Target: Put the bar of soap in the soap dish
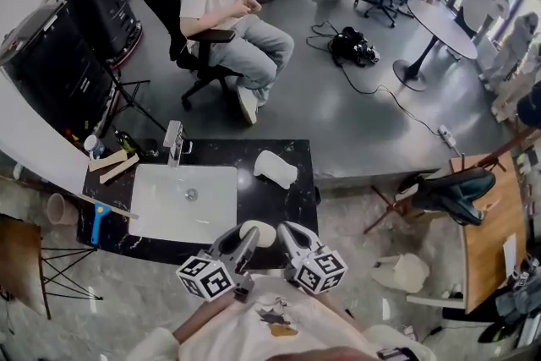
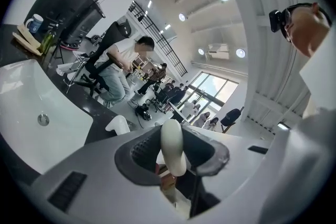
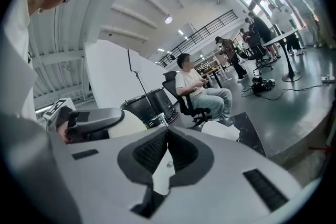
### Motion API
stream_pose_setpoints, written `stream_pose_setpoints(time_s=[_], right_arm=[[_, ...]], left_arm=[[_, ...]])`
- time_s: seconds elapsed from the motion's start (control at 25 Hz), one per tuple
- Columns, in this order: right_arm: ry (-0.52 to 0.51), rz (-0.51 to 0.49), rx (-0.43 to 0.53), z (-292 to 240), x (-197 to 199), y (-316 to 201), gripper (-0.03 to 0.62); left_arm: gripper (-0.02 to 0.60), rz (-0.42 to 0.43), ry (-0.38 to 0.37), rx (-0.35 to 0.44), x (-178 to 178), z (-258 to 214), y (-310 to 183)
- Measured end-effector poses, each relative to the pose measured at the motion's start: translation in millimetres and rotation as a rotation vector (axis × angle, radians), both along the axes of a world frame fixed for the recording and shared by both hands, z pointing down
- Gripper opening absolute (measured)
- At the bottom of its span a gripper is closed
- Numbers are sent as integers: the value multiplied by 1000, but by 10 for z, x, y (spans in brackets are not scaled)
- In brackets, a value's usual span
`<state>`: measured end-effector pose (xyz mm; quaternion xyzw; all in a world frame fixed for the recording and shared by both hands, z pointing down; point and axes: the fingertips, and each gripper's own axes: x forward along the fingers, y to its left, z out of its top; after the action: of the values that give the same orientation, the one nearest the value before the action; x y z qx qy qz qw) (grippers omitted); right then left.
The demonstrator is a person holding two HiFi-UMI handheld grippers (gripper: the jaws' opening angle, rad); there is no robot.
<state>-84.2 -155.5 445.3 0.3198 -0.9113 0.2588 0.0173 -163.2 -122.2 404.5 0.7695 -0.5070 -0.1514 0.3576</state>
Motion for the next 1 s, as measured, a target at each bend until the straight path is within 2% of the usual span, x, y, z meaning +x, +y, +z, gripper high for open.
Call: stream_pose_setpoints(time_s=[0.12, 0.32, 0.6, 0.8, 1.0], right_arm=[[4, 28, 14, -19, -60, -91, 8], [18, 62, -40, 126, -120, -160, 7], [21, 106, -13, 96, -246, -481, 6], [40, 139, -47, 115, -295, -415, 6], [41, 159, -23, 93, -310, -459, 6]], left_arm=[[129, 24, 8, 8, -91, 11, -123], [129, 49, 20, 14, -225, 16, -201], [129, 81, 13, 35, -379, 46, -569], [129, 114, 22, -18, -449, 137, -603], [129, 143, 1, -25, -485, 218, -722]])
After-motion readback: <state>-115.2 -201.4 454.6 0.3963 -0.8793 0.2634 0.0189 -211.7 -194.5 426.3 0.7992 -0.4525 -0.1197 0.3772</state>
